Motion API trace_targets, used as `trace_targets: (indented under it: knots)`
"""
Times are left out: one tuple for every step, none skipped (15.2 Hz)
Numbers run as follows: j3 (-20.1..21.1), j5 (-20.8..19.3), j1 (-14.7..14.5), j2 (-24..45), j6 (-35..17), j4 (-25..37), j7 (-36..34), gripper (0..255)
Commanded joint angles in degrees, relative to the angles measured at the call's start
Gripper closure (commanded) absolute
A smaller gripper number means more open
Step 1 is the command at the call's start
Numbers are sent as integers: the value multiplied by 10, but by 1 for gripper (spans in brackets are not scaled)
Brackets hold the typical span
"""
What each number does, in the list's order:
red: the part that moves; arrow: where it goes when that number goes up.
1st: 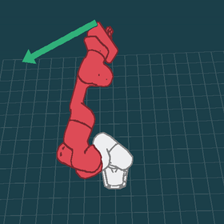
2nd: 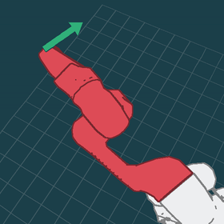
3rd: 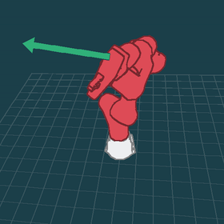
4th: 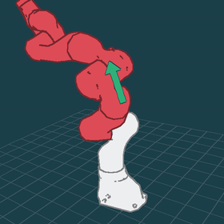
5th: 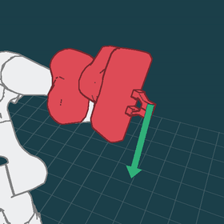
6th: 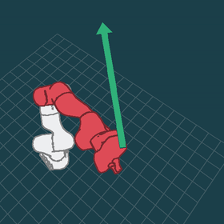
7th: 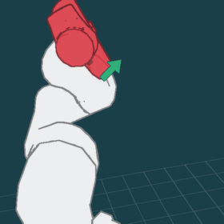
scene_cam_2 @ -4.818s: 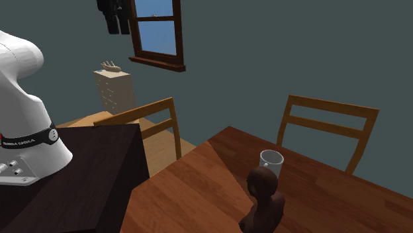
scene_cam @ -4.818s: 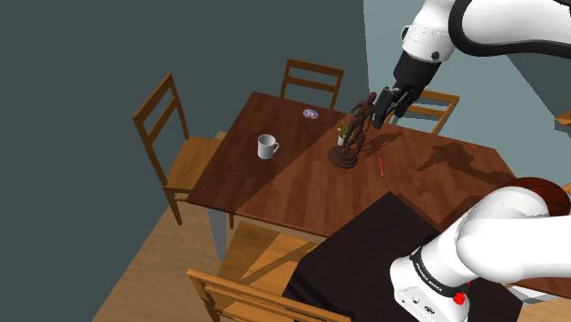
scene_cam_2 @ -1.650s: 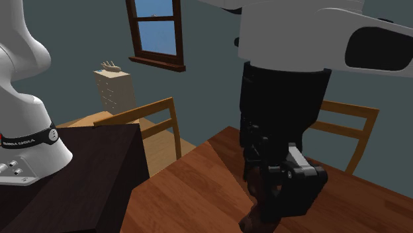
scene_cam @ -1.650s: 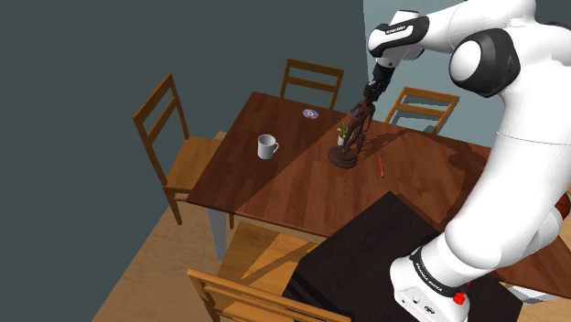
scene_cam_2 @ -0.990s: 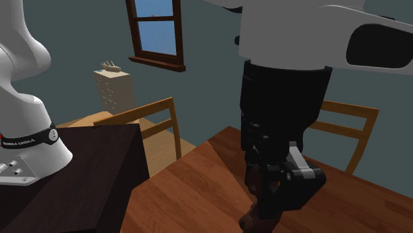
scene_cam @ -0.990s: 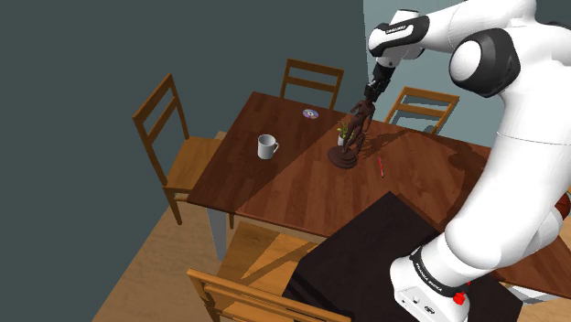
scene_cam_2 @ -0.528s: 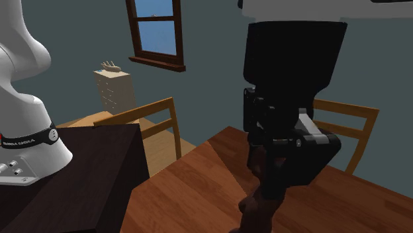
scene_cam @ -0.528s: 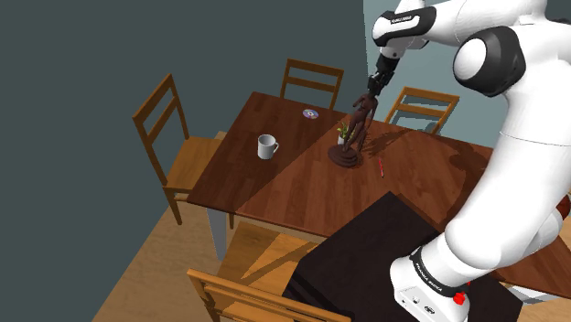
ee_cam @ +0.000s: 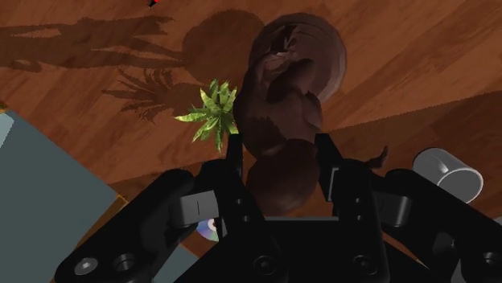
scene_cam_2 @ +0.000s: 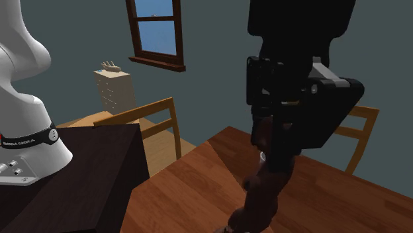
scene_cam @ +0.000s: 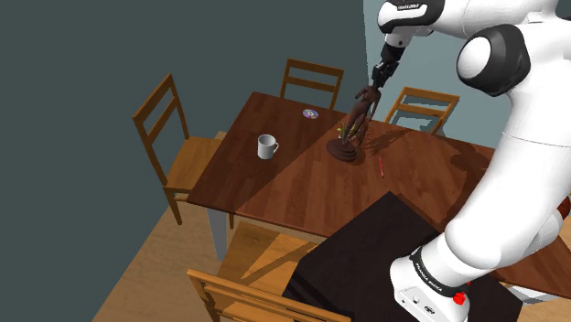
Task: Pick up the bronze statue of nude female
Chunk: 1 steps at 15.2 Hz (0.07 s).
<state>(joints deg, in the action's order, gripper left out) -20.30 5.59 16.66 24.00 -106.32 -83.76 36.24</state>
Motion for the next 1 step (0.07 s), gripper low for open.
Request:
trace_targets:
  knots:
    - [0, -1, 0, -3, 3, 3, 0, 255]
